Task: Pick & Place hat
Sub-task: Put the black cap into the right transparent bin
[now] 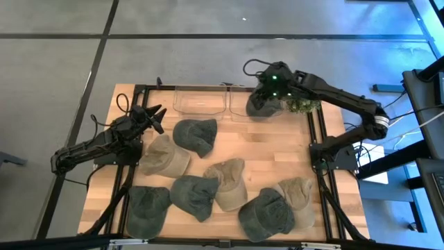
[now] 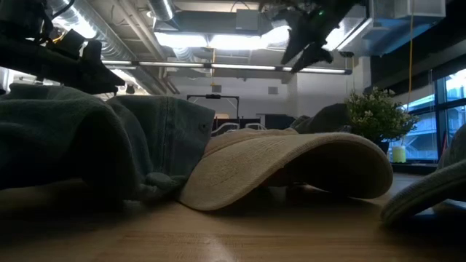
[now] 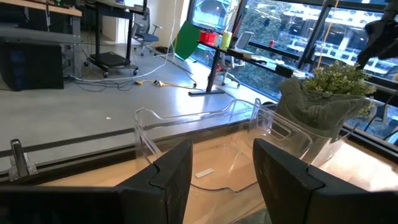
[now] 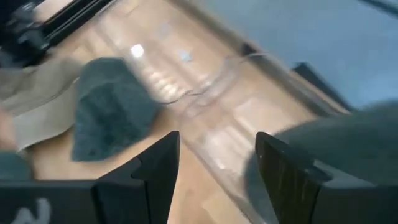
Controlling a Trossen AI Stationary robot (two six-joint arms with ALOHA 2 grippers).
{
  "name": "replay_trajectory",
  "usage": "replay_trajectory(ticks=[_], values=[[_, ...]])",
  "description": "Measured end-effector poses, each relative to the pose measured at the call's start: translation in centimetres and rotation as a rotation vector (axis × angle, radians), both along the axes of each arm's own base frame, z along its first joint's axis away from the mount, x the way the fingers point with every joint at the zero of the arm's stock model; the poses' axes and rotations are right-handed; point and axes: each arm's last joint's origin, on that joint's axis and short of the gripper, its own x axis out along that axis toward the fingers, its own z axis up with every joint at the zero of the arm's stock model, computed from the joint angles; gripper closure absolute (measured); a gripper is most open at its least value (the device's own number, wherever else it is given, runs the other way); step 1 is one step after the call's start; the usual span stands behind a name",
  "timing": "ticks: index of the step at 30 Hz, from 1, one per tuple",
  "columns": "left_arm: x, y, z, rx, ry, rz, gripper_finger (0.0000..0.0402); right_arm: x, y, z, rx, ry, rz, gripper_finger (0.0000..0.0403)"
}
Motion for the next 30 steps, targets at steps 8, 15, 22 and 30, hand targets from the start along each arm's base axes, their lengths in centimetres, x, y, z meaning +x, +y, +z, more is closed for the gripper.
replay_trajectory(ticks=[8,15,22,30], values=[[0.0,0.0,0.0,-0.003,-0.003,-0.001,0.0237,3.8,-1.9,-5.9,0.057,0.168,0.109,0.0192],[0.0,0.0,0.0,-0.017,-0.020,-0.001,0.0236,6.5,-3.6,-7.8,0.007,0.404,0.205,0.0192],[0.0,0.0,0.0,-0.018,-0.021,-0.001,0.0238,8.6,-5.9,-8.4,-0.118,0.660,0.297,0.0192],[0.0,0.0,0.0,-0.018,-0.021,-0.001,0.0237,9.9,-6.9,-12.3,-0.169,0.853,0.402,0.0192]])
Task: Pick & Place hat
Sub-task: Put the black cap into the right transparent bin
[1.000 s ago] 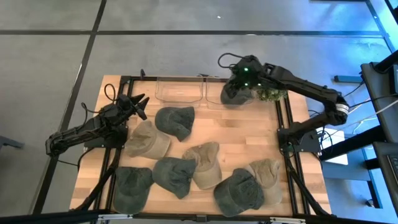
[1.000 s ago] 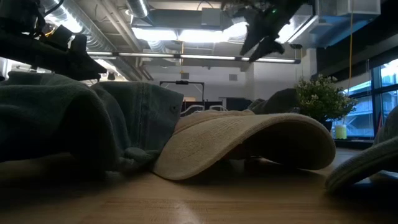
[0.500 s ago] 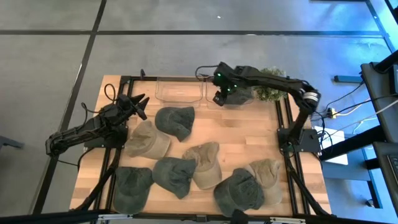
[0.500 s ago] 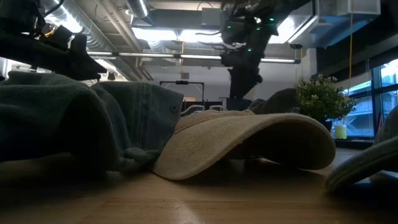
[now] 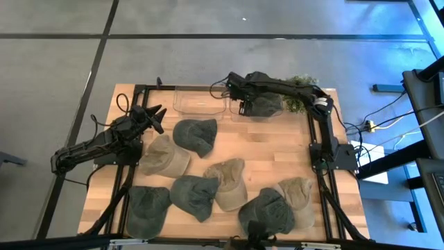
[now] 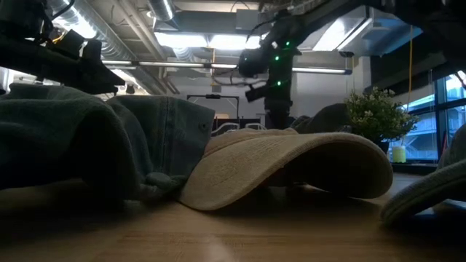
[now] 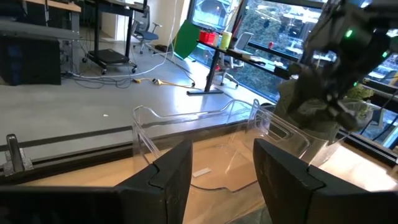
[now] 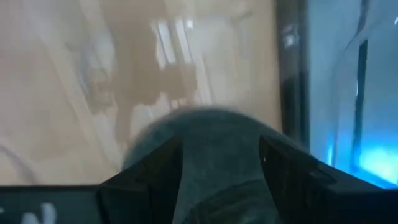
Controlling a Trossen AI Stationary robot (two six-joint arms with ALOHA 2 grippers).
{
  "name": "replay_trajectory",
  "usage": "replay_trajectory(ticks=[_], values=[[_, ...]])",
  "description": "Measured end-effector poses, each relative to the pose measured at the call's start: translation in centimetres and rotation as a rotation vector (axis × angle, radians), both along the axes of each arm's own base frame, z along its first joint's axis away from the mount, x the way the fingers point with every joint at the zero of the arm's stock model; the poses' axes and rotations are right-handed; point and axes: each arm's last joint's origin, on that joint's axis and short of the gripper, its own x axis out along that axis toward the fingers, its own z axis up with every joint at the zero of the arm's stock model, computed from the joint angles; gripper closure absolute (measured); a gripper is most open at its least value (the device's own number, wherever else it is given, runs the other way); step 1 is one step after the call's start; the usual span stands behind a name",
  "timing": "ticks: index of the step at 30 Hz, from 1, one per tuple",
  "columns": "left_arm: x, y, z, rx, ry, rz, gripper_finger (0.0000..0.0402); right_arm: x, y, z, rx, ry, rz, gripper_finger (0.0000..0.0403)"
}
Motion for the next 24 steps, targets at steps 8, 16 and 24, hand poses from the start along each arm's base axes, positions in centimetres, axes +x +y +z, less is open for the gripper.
replay_trajectory(ticks=[8,16,24], values=[[0.0,0.0,0.0,0.000,0.000,0.000,0.0236,-0.7,-0.4,-2.2,-0.142,0.267,-0.018,0.0192],[0.0,0.0,0.0,0.000,0.000,0.000,0.0238,-1.8,-0.2,-1.3,-0.236,0.411,-0.035,0.0192],[0.0,0.0,0.0,0.000,0.001,0.000,0.0237,-2.4,0.1,-1.1,-0.236,0.447,-0.094,0.0192]])
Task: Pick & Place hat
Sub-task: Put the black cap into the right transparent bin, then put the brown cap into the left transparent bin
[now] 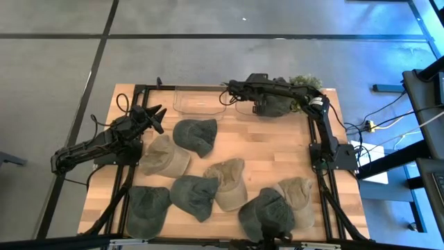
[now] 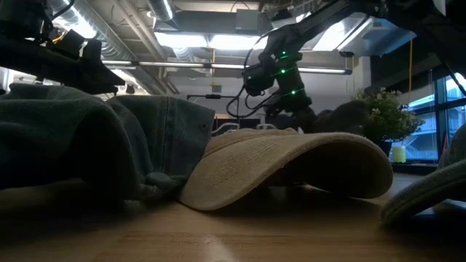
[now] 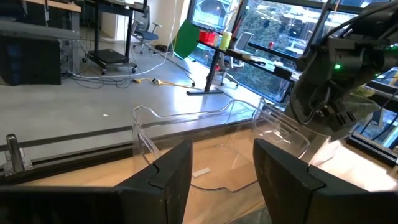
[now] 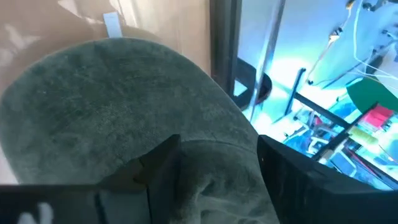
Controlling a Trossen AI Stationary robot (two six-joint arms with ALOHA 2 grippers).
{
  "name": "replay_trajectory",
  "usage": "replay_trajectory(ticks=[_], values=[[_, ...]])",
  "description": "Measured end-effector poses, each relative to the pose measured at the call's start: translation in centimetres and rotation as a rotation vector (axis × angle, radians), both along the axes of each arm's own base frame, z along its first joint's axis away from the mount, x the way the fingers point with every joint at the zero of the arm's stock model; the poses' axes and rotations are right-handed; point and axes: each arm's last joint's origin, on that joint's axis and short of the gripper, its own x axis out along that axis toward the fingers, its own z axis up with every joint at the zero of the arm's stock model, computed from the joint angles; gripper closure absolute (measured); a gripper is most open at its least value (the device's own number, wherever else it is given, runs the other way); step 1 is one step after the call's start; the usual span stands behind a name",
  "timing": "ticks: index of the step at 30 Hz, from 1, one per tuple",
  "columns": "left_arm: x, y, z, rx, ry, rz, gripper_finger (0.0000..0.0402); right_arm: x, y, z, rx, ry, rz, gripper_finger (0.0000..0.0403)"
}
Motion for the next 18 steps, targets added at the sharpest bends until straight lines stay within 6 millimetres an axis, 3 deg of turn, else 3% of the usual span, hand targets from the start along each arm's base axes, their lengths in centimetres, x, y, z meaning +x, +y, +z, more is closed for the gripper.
replay_trajectory(ticks=[9,18], values=[[0.0,0.0,0.0,0.000,0.000,0.000,0.0236,0.0,0.3,0.9,-0.051,-0.017,-0.047,0.0192],[0.0,0.0,0.0,0.000,0.000,0.000,0.0236,1.1,-0.3,5.9,-0.145,-0.186,-0.106,0.0192]])
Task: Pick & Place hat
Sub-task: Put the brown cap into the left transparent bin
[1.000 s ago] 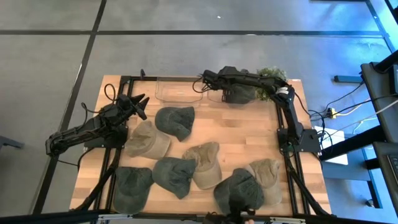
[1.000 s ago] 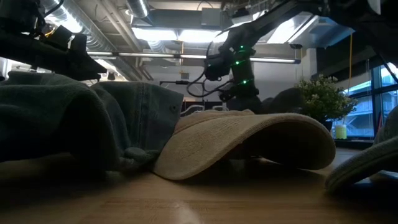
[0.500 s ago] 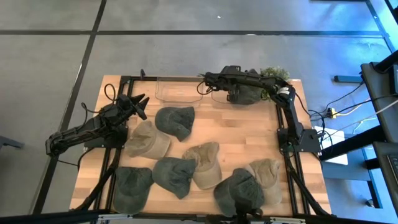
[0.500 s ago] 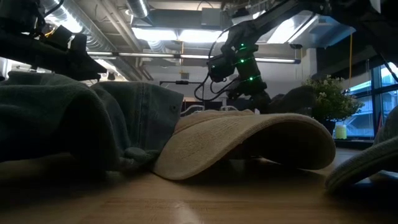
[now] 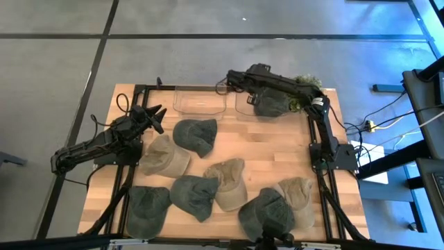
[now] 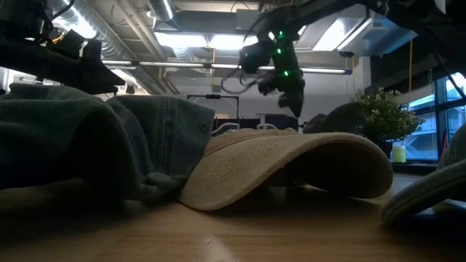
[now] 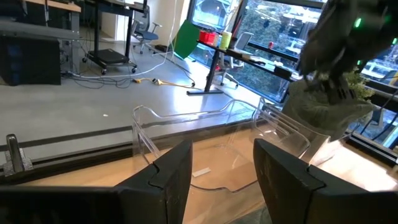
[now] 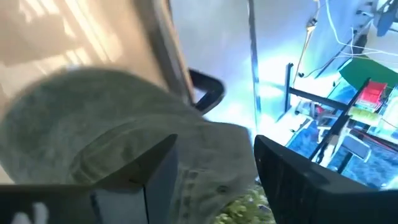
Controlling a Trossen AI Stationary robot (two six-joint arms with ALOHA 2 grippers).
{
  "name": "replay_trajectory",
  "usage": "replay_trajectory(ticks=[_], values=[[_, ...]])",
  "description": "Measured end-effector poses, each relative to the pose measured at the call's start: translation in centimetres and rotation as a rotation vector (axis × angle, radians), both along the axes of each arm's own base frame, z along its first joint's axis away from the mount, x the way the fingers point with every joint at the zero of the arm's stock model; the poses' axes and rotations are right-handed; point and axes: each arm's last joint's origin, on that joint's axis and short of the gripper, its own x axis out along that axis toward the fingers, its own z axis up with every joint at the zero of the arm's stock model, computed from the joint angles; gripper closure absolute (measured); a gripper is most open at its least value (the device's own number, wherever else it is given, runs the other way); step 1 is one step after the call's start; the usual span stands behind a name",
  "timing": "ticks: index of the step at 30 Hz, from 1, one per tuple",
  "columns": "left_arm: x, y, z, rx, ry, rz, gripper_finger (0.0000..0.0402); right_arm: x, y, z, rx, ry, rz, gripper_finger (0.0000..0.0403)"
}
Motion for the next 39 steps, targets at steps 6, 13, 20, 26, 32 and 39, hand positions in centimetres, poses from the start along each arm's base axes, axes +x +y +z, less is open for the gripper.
replay_trajectory(ticks=[6,13,20,26,32,39], values=[[0.0,0.0,0.0,0.000,0.000,0.000,0.0238,0.3,0.6,5.4,0.012,-0.197,-0.046,0.0192],[0.0,0.0,0.0,0.000,0.000,0.000,0.0236,0.9,4.9,11.3,0.272,-0.630,-0.001,0.0192],[0.0,0.0,0.0,0.000,0.000,-0.004,0.0236,1.2,11.4,12.3,0.347,-0.663,0.077,0.0192],[0.0,0.0,0.0,-0.002,-0.002,-0.007,0.0238,2.4,16.9,10.3,0.414,-0.541,0.258,0.0192],[0.0,0.0,0.0,-0.001,-0.002,-0.006,0.0235,4.4,21.1,6.3,0.448,-0.528,0.408,0.0192],[0.1,-0.1,0.0,-0.027,-0.027,-0.053,0.0236,3.3,21.9,2.9,0.450,-0.596,0.316,0.0192]])
